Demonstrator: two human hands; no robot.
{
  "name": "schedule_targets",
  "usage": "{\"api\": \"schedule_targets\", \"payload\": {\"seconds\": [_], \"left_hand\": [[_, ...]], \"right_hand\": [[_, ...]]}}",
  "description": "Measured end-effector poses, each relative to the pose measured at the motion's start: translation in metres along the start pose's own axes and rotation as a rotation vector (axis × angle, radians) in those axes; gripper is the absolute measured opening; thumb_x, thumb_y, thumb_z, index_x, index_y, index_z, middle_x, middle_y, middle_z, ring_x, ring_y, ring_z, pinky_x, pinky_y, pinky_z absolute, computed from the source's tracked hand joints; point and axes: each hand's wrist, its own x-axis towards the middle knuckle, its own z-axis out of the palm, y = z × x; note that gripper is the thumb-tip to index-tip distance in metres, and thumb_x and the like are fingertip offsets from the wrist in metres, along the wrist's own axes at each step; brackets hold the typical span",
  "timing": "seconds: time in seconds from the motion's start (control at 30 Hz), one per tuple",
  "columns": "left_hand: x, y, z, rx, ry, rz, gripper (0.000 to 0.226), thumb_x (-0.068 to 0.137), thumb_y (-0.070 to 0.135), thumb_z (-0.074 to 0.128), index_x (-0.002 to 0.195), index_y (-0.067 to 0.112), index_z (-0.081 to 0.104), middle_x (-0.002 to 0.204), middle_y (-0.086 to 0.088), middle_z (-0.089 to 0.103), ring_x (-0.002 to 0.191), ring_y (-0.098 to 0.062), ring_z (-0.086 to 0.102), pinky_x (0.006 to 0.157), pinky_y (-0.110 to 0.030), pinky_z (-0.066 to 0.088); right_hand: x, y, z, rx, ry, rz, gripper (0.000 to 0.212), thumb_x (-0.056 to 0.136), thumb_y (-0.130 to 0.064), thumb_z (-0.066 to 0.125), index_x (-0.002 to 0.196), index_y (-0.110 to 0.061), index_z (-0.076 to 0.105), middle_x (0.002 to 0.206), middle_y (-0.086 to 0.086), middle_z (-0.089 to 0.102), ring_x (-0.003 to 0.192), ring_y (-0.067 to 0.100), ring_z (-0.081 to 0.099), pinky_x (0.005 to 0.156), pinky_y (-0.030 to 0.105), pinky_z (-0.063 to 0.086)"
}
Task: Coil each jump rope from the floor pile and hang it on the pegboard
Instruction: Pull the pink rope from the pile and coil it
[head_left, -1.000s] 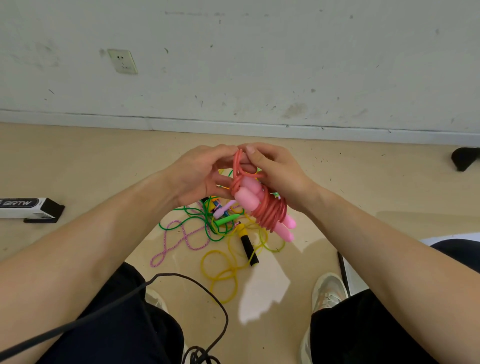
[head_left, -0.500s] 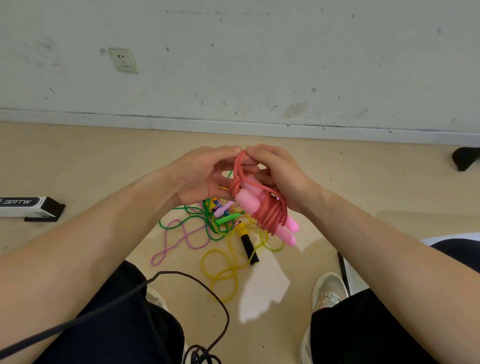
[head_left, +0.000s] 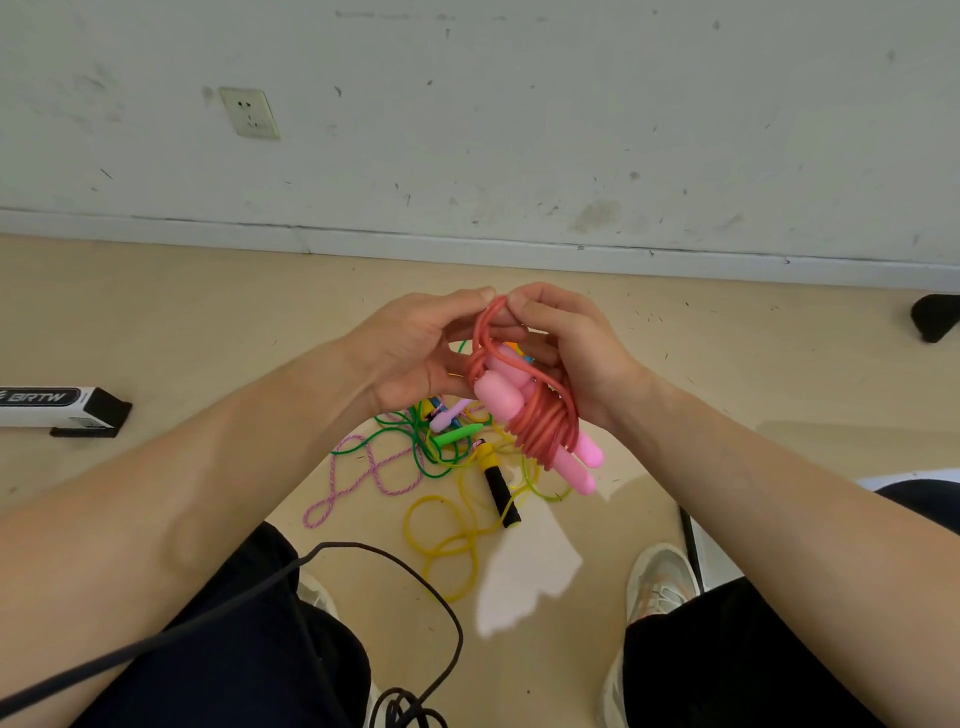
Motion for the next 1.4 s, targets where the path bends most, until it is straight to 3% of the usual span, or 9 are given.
{"api": "schedule_targets", "payload": {"seconds": [0.1,0.17,0.3,0.43,0.67,0.87,1.07,1.2,1.4], "left_hand": [[0.001,-0.001,-0.002,0.007,0.004,-0.003,0.023,0.096,0.028,0.059,0.096,0.011,0.074,0.100,-0.007,0.074,0.076,-0.027,0.068,0.075,-0.045,0.060],[0.001,-0.001,-0.003,0.010,0.011,-0.006,0.022,0.094,0.028,0.062,0.095,0.012,0.076,0.101,-0.008,0.073,0.076,-0.028,0.067,0.079,-0.048,0.058],[0.002,0.000,-0.005,0.006,0.038,-0.006,0.018,0.081,0.027,0.070,0.090,0.013,0.077,0.092,-0.004,0.074,0.070,-0.023,0.067,0.069,-0.040,0.060],[0.004,0.001,-0.010,-0.028,0.127,0.014,0.027,0.068,0.020,0.076,0.094,0.013,0.073,0.087,-0.004,0.071,0.071,-0.023,0.064,0.065,-0.034,0.059],[0.008,-0.004,-0.012,0.179,0.270,0.189,0.011,0.084,0.003,0.073,0.091,0.012,0.074,0.092,-0.009,0.073,0.087,-0.025,0.068,0.094,-0.048,0.054],[0.006,-0.008,-0.005,0.363,0.312,0.289,0.010,0.083,0.005,0.077,0.091,0.009,0.075,0.095,-0.027,0.072,0.075,-0.029,0.065,0.061,-0.025,0.055],[0.005,-0.006,-0.005,0.299,0.300,0.232,0.014,0.083,0.006,0.077,0.093,0.015,0.074,0.097,-0.023,0.072,0.084,-0.029,0.069,0.073,-0.044,0.060],[0.006,-0.004,-0.006,0.295,0.298,0.233,0.016,0.082,0.007,0.079,0.094,0.015,0.072,0.087,-0.010,0.067,0.077,-0.024,0.068,0.066,-0.035,0.058],[0.005,-0.003,-0.010,0.246,0.308,0.157,0.009,0.093,0.009,0.066,0.098,0.015,0.070,0.080,0.001,0.067,0.061,-0.016,0.069,0.053,-0.024,0.054]], "right_hand": [[0.001,0.003,0.000,0.026,-0.012,-0.003,0.009,0.085,-0.028,0.068,0.080,-0.021,0.070,0.089,0.020,0.062,0.062,0.020,0.030,0.061,0.031,0.017],[0.001,0.003,-0.002,0.035,-0.030,-0.012,0.009,0.089,-0.024,0.066,0.084,-0.017,0.065,0.079,0.009,0.065,0.056,0.013,0.027,0.059,0.029,0.017],[-0.002,0.000,-0.002,0.011,-0.026,-0.022,0.016,0.098,-0.012,0.057,0.082,-0.014,0.056,0.071,0.003,0.063,0.043,0.005,0.025,0.038,0.017,0.020],[-0.002,0.004,0.004,-0.074,0.014,-0.048,0.016,0.098,-0.011,0.057,0.082,-0.010,0.056,0.046,-0.009,0.045,0.039,0.007,0.029,0.039,0.020,0.025],[-0.003,0.003,-0.001,-0.203,-0.006,0.014,0.011,0.095,-0.016,0.064,0.090,-0.009,0.059,0.071,0.001,0.055,0.057,0.013,0.047,0.051,0.024,0.043],[-0.005,-0.005,-0.006,-0.291,-0.067,0.065,0.009,0.094,-0.012,0.062,0.086,-0.014,0.059,0.072,0.001,0.058,0.056,0.013,0.050,0.054,0.030,0.054],[-0.006,-0.002,0.001,-0.369,0.010,-0.043,0.009,0.096,-0.014,0.059,0.087,-0.012,0.056,0.073,0.006,0.057,0.053,0.014,0.053,0.053,0.031,0.047],[-0.004,0.007,0.003,-0.460,0.071,-0.145,0.027,0.093,-0.034,0.068,0.083,-0.012,0.057,0.075,0.009,0.058,0.060,0.017,0.056,0.056,0.035,0.049],[0.001,0.005,-0.005,-0.403,0.005,-0.009,0.024,0.092,-0.026,0.070,0.078,-0.012,0.056,0.072,0.012,0.062,0.061,0.015,0.057,0.057,0.026,0.049]]}}
